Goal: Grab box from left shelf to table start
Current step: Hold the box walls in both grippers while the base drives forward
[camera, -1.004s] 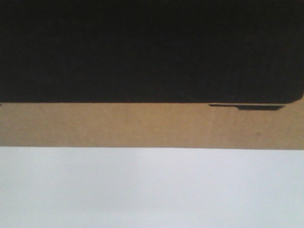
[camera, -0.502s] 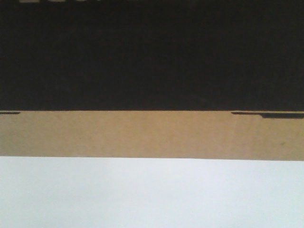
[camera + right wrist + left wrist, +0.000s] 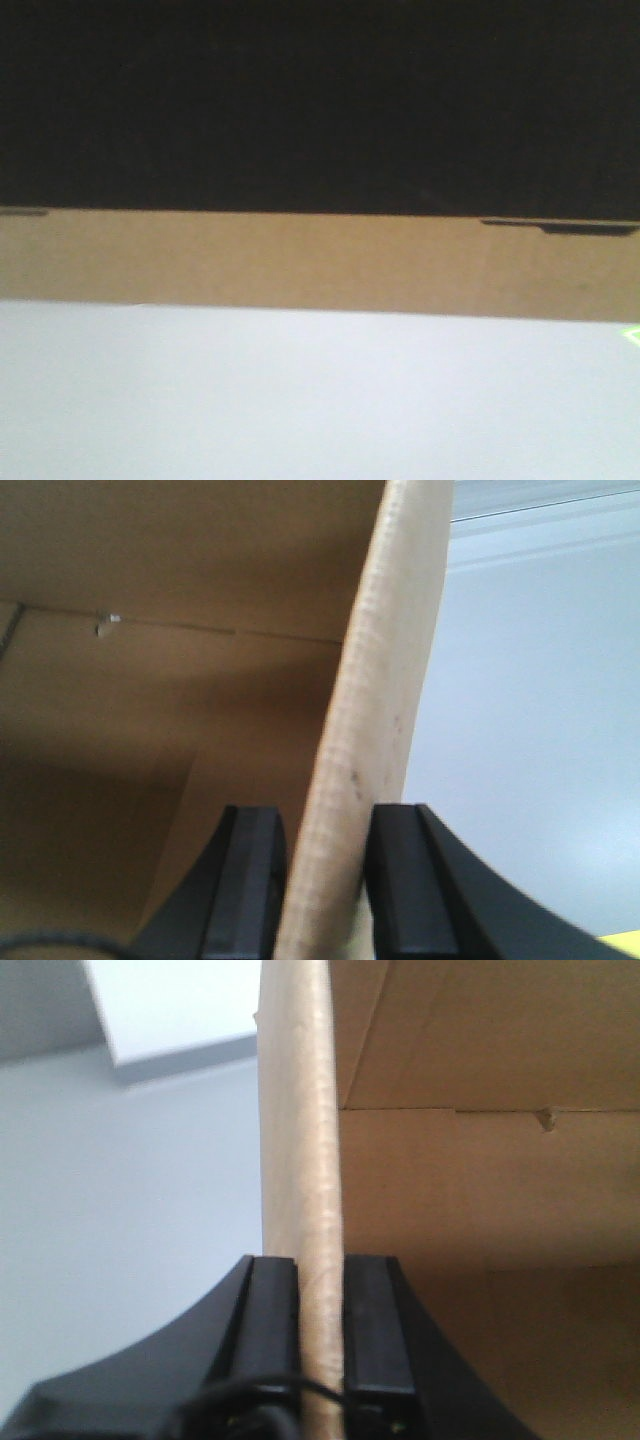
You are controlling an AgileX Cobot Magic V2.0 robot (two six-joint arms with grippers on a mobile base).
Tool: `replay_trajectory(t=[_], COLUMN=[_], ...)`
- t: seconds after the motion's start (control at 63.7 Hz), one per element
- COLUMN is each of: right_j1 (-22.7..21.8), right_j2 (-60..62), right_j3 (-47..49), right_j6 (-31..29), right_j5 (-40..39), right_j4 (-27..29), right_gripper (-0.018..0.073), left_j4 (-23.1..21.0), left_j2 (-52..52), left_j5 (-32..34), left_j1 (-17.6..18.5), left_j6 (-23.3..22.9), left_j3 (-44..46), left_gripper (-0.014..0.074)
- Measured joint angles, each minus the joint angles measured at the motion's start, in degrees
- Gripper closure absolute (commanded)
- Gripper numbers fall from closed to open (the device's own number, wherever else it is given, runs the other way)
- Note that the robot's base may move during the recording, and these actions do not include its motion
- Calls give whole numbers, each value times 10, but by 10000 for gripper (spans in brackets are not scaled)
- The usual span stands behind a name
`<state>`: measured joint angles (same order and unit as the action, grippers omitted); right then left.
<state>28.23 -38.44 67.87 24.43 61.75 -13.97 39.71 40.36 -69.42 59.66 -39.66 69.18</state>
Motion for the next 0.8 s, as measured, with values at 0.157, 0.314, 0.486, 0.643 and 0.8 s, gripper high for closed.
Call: replay_trajectory(t=[0.157,0.314,0.486,0.643,0.8], right_j1=[0,0,0,0,0], right_j2=[0,0,0,1,1], right_j3=[0,0,0,0,0], right_j6=[0,0,1,1,1], right_j5=[0,0,1,0,-3], right_j4=[-1,-3,-4,-4,-1], right_gripper=[503,503,503,503,503], left_j4=[30,31,30,30,30], left_j2=[-1,-1,-1,-9,-19], left_j5=[-15,-20,-18,-16,-10], left_j1=[41,45,45,45,45], left_j6=[-19,-40,-42,-57,-61], left_j3=[1,1,1,1,1], left_gripper=[691,691,691,691,691])
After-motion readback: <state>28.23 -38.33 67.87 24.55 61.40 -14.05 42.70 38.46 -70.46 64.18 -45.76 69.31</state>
